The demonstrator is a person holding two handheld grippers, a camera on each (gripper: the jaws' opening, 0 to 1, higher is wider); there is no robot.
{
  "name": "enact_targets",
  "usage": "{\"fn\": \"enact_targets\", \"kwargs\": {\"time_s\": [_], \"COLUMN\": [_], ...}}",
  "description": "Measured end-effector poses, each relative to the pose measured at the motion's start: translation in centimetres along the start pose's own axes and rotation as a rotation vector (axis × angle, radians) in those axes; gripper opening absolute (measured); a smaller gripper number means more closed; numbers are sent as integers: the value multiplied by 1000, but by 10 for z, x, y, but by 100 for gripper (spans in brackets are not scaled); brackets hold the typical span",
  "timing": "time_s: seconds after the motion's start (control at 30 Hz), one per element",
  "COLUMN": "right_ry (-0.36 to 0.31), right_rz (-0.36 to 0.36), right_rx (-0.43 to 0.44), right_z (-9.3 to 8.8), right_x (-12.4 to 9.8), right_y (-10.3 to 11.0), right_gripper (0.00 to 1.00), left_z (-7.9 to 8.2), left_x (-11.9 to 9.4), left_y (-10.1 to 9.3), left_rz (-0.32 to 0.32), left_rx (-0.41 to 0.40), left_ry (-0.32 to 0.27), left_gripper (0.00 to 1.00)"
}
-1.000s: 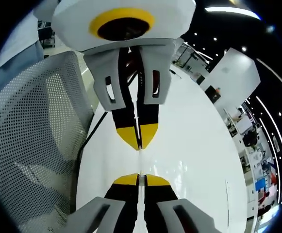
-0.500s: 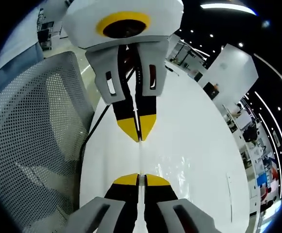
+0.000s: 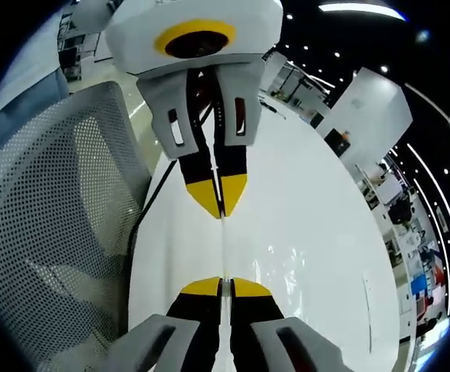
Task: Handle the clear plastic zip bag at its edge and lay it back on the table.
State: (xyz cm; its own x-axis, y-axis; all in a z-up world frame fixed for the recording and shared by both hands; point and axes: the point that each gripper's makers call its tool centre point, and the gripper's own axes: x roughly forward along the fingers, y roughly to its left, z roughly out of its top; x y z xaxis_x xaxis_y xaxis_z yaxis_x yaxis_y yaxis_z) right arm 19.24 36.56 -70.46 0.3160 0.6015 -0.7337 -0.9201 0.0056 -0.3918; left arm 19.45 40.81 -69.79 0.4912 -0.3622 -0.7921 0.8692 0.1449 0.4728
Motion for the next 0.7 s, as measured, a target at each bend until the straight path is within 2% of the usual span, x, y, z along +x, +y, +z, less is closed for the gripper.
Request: {"fn": "enact_targets", "kwargs": {"time_s": [0.7], "right_ry": [12], "right_rz": [-1], "right_rx": [1], "right_z": [-4], "right_x": [-2], "right_y": [2], "right_gripper": [0], "left_z": [-10], "left_x": [-1], "left_y": [-1], "left_rz": [2], "left_rx": [-14], "left_ry": [14], "left_gripper": [0]}}
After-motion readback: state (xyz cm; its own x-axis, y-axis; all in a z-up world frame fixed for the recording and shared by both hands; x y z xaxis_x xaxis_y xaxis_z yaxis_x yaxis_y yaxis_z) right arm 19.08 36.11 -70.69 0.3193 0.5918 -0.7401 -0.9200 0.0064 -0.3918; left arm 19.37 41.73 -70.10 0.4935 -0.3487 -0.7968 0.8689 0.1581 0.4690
